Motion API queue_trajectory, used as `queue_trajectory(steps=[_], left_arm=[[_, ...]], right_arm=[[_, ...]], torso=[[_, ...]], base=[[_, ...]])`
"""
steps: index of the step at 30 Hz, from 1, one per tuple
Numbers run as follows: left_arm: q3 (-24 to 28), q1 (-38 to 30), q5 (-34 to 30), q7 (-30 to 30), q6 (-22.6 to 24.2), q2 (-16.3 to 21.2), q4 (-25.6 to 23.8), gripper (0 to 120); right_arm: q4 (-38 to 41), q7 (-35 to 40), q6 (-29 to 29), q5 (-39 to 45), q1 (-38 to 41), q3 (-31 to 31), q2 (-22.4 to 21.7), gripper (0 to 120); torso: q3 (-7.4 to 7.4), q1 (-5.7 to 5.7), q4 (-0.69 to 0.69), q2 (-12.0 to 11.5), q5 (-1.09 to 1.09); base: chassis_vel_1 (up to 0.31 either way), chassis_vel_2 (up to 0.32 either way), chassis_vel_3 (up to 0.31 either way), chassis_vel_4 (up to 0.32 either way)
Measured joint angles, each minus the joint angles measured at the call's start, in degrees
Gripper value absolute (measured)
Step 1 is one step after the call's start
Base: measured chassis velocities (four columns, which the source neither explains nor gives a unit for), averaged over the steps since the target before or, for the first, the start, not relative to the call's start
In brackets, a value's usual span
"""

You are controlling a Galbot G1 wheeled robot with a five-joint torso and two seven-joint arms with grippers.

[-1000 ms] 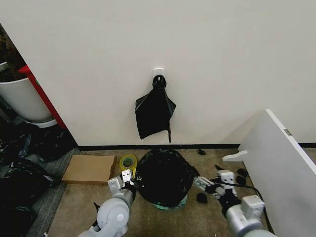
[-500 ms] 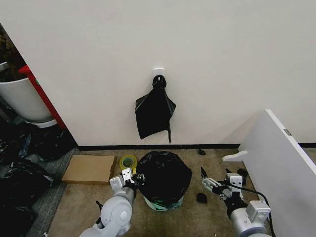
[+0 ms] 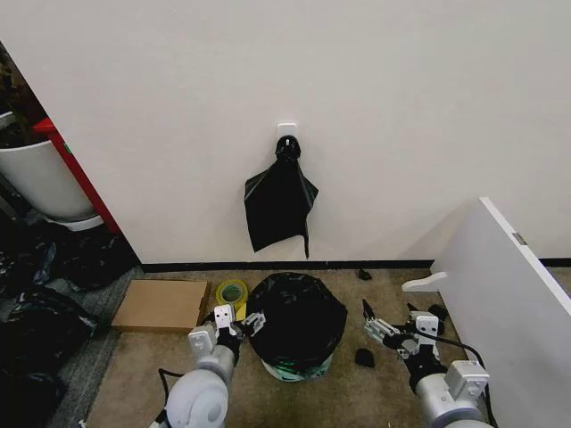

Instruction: Place the garbage bag over the trash bin.

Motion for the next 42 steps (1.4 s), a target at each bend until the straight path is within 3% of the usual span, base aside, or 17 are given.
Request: queue_trajectory(steps=[2,4,6,9,12,15,21,42], left_arm=[[-0.2,2.2,8.2,2.1,-6.5,0.0,0.0,100],[-1.4,4.9,16.4,4.4,-15.5,-1.0,0.0,100],[-3.9,6.3,19.5,5.8,-20.6,-2.3,-0.4,100],[-7.1,8.9,21.3,6.4,-24.1,-4.1,-1.9,100],[-10.8,13.3,28.1,5.1,-27.8,-7.2,-3.6,100],[-11.3,17.1,30.5,4.9,-30.0,-8.5,-4.8,100],[-11.3,21.7,32.2,5.2,-33.8,-8.8,-5.0,100],[-11.8,22.3,31.7,4.4,-35.4,-8.1,-6.3,100]], right_arm=[[-2.0,-0.6,6.8,-2.7,-0.6,1.1,1.7,100],[-6.3,-0.7,19.7,-13.2,-1.2,3.5,5.2,100],[-7.8,-0.8,27.0,-17.7,-2.3,5.1,8.5,100],[-7.8,-0.6,31.6,-18.1,-4.0,5.6,11.1,100],[-9.6,0.3,38.9,-20.0,-5.9,6.2,14.3,100],[-10.7,-0.5,42.0,-20.3,-7.0,6.1,15.3,100],[-10.1,-4.8,44.6,-19.2,-9.5,4.8,15.5,100],[-6.5,-7.0,41.3,-20.2,-10.0,4.7,15.3,100]], torso=[[0.0,0.0,0.0,0.0,-0.02],[0.0,0.0,0.0,0.0,0.0],[-0.01,0.0,-0.04,0.0,0.0],[-0.01,0.0,-0.01,0.0,-0.01],[-0.01,0.0,-0.01,0.0,-0.01],[-0.01,0.0,-0.01,0.0,0.0],[-0.01,0.0,0.0,0.0,-0.02],[0.0,0.0,-0.01,0.0,0.0]], base=[[0.0,0.0,0.0,0.0],[0.0,0.0,0.0,0.0],[0.0,0.0,0.0,0.0],[0.0,0.0,0.0,0.0],[0.0,0.0,0.0,0.0],[0.0,0.0,0.0,0.0],[0.0,0.0,0.0,0.0],[0.0,0.0,0.0,0.0]])
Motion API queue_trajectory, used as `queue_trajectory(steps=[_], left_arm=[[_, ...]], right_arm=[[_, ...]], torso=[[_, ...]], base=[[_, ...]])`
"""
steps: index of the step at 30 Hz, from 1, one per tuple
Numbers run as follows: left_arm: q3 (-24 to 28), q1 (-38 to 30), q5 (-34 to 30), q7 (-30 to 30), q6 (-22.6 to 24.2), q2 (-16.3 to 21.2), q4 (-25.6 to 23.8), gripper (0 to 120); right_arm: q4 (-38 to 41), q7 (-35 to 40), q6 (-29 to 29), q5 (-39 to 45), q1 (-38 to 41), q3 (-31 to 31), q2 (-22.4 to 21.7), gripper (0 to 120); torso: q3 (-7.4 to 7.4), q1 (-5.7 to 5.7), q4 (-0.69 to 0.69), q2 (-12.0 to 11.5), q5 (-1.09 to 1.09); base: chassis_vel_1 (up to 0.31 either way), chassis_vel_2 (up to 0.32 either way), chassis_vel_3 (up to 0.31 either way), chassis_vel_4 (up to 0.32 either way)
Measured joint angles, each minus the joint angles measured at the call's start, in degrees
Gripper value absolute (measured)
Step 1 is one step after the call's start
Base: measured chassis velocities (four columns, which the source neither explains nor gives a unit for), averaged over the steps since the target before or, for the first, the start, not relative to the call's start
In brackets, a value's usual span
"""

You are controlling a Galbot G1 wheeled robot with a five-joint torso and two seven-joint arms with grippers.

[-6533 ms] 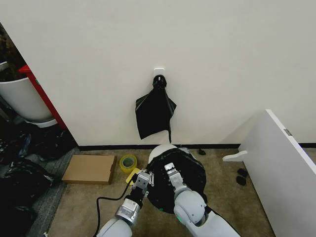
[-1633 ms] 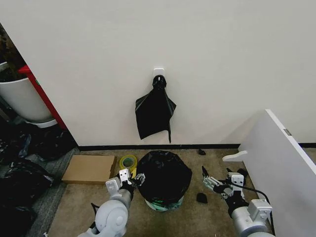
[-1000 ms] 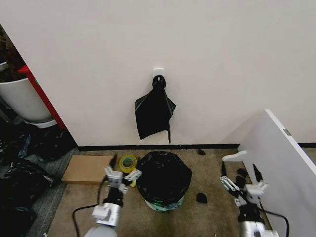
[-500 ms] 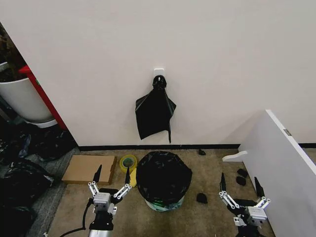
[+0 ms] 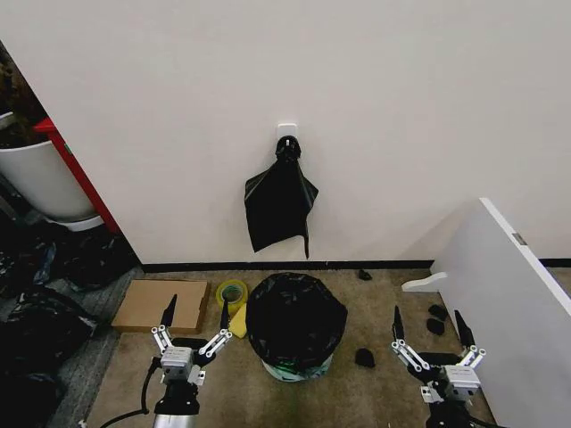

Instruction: Place the garbage bag over the trash bin.

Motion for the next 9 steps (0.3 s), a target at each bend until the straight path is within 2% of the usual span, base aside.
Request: queue_trajectory(steps=[9], left_arm=[[0.1,0.1,0.1,-0.2,0.1,0.0,0.4,100]], right_arm=[[0.0,0.1,-0.1,0.0,0.0,0.0,0.0,100]], torso=[[0.0,0.0,0.0,0.0,0.0]], base=[[0.0,0.0,0.0,0.0]])
